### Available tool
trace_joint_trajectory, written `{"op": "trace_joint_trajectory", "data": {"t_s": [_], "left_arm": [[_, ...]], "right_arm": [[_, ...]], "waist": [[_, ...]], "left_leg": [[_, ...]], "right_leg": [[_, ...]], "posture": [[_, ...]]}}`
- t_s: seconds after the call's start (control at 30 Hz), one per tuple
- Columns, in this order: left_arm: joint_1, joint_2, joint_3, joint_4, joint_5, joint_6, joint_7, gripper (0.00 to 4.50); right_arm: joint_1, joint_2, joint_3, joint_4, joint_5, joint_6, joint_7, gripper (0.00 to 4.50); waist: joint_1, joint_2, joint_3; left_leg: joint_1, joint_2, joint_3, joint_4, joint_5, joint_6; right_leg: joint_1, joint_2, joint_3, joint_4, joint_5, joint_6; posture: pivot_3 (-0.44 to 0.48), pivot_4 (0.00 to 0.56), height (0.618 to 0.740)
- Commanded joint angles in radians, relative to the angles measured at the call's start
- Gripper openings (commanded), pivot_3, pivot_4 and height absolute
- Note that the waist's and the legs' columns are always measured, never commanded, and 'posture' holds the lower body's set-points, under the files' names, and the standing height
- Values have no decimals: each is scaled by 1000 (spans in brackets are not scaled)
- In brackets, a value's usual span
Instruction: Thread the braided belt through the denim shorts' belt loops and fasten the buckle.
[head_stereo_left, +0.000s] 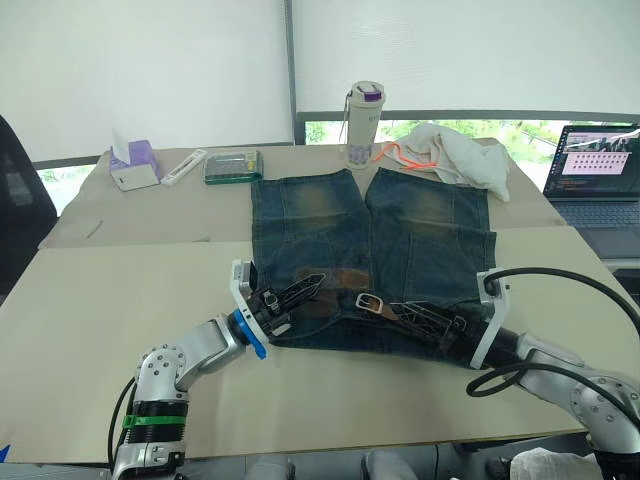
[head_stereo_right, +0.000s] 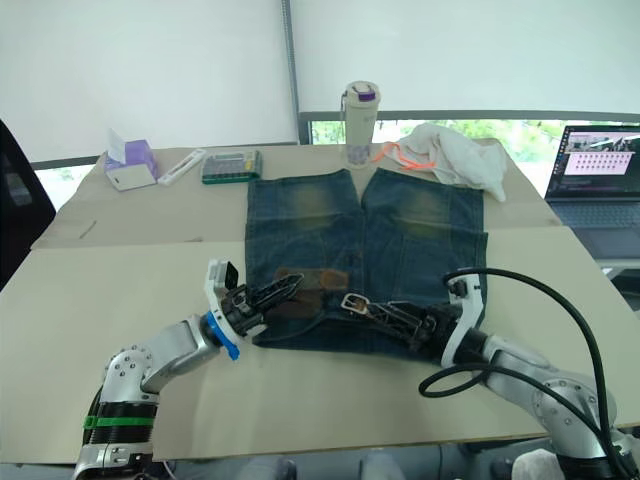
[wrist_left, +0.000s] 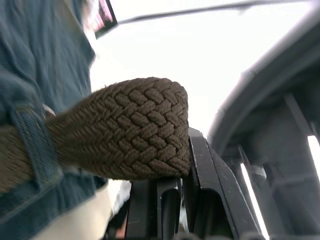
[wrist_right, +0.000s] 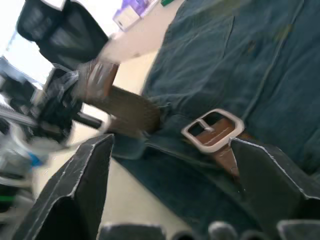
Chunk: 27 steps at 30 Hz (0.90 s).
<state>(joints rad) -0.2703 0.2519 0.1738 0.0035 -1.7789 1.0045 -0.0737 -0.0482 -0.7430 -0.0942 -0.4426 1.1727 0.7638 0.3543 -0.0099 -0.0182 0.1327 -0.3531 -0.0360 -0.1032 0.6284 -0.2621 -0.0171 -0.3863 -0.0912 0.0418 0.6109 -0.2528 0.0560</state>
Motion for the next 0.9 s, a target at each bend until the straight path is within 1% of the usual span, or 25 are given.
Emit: {"op": "trace_joint_trajectory", "data": {"t_s": [0.03,0.13,0.23,0.33,0.43,0.8,0.9], "left_arm": [[18,-17,20,-83,7,-59,70,0],[35,-32,16,-128,22,-92,121,0],[47,-41,18,-158,34,-124,161,0],[59,-37,22,-176,43,-139,183,0],[65,-37,18,-180,49,-143,188,0],[52,-38,13,-155,74,-146,193,0],[50,-41,13,-153,78,-147,195,0]], "right_arm": [[-35,-19,111,-89,-233,-70,64,3922],[-53,-31,205,-99,-450,-160,103,3922],[-45,-47,236,-113,-553,-196,149,3922],[-45,-85,283,-92,-734,-277,169,3922],[-52,-57,282,-65,-788,-307,174,3922],[-55,-34,363,45,-1107,-462,199,3922],[-66,-3,358,57,-1158,-494,184,3106]], "waist": [[0,0,0],[2,0,0],[8,0,0],[15,0,0],[17,-1,0],[18,-1,0],[18,-1,0]], "left_leg": [[0,0,0,0,0,0],[0,0,-1,0,1,-2],[0,-1,-1,0,1,-2],[0,-1,-1,0,1,-3],[0,-1,0,0,1,-3],[0,-1,0,0,2,-3],[0,-1,0,0,2,-3]], "right_leg": [[0,0,0,0,0,0],[0,0,0,0,0,0],[0,-1,0,0,0,0],[0,-1,0,0,0,1],[0,-1,0,0,0,0],[0,-1,0,0,0,0],[0,-1,0,0,0,0]], "posture": [[0,150,740],[0,150,740],[0,150,740],[0,150,740],[0,150,740],[0,150,740],[0,150,740]]}}
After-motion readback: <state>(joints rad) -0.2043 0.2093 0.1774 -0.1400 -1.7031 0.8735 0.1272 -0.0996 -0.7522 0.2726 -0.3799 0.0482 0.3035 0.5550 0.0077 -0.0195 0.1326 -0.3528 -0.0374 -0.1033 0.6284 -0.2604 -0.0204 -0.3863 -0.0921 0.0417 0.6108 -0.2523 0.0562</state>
